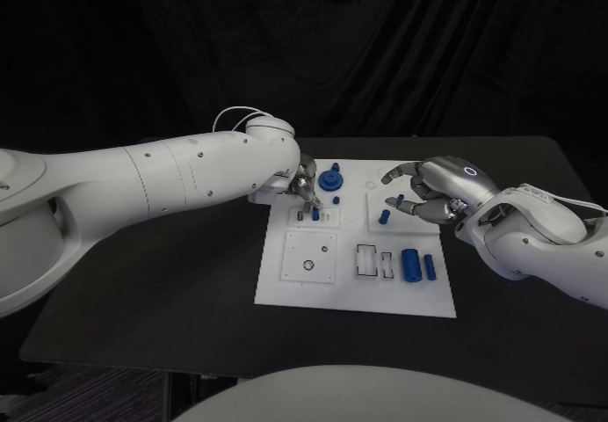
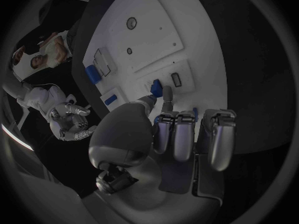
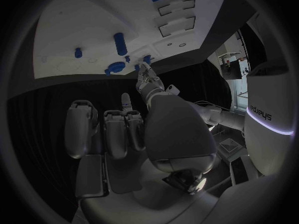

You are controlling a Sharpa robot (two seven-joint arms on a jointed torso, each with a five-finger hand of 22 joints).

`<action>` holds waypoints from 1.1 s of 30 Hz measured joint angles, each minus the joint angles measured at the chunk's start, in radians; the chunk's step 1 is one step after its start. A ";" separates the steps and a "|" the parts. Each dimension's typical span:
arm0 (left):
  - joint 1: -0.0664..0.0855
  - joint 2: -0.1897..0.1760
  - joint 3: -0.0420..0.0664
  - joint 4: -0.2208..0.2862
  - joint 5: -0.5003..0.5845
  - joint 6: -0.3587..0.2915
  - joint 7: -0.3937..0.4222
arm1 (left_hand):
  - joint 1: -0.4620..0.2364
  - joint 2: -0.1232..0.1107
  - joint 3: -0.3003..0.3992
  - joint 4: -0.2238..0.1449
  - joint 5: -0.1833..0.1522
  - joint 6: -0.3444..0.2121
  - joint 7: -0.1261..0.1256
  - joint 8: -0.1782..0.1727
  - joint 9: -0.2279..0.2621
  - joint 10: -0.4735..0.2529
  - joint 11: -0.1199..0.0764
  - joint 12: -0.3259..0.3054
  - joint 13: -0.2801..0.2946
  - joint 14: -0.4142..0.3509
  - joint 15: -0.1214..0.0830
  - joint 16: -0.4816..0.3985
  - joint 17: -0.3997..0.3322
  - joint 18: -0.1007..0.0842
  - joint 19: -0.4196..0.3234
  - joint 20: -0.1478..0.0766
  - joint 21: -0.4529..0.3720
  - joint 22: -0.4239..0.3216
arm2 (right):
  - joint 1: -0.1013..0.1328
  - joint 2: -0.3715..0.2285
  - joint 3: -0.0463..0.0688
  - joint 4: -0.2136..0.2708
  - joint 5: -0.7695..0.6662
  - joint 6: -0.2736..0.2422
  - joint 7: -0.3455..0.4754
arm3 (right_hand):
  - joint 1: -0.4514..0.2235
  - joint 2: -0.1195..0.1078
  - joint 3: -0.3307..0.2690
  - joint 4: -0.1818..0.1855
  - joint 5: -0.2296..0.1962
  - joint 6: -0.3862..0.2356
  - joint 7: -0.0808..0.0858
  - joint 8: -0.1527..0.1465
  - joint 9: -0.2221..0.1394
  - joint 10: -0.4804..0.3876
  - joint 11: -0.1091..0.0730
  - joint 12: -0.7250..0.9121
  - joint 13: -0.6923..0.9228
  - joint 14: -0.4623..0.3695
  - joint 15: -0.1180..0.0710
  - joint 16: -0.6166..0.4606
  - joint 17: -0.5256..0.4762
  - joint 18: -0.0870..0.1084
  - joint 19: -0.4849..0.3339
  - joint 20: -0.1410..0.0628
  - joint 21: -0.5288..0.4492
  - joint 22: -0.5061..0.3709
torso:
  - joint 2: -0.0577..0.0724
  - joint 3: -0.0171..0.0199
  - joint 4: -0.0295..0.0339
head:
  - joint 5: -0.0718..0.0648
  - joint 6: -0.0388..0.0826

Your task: Assemble the parts on the task board

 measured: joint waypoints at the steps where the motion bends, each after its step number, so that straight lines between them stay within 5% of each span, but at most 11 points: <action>1: 0.000 0.001 0.000 0.000 0.000 0.000 0.000 | 0.000 0.000 0.001 -0.001 0.004 0.000 0.000 0.000 0.000 0.000 0.000 0.000 0.000 0.000 0.000 0.000 0.000 0.000 0.000 0.000 0.000 0.000 | 0.000 0.000 0.000 0.000 0.000 0.000 0.000 | 0.000 0.000 0.000 0.000 0.000 0.000 0.000 0.000 0.000 0.000 0.000 0.000 0.000 0.000 0.000 0.000 0.000 0.000 0.000 0.000 0.000 0.000 | 0.000 0.0000 0.0001 | 0.000 0.000; 14: -0.005 0.004 0.000 -0.004 0.000 -0.001 0.019 | 0.004 -0.004 0.026 -0.026 0.060 0.004 -0.004 -0.017 0.000 0.000 0.000 0.000 0.000 0.000 0.000 0.000 0.000 0.000 0.000 0.000 -0.004 0.000 | 0.000 0.001 0.000 -0.001 0.000 0.002 -0.001 | 0.000 0.000 0.000 0.000 0.000 0.000 0.000 0.000 -0.001 0.000 0.000 0.000 0.000 0.000 0.000 0.000 0.000 0.000 0.000 0.000 0.000 0.001 | 0.000 0.0006 -0.0002 | 0.000 0.000; 33: -0.007 0.008 0.000 -0.009 0.002 -0.001 0.045 | 0.008 -0.008 0.036 -0.041 0.065 0.007 0.000 -0.020 0.004 0.000 0.000 0.000 0.000 0.000 0.000 0.000 0.000 0.000 0.000 0.000 -0.008 0.000 | 0.000 0.003 0.000 -0.002 0.000 0.008 -0.003 | 0.004 0.004 0.007 -0.007 0.000 0.004 0.004 0.000 -0.005 0.000 0.000 0.000 0.000 0.000 0.000 0.000 0.000 0.000 0.000 0.000 0.000 0.001 | 0.000 0.0012 -0.0001 | 0.001 0.000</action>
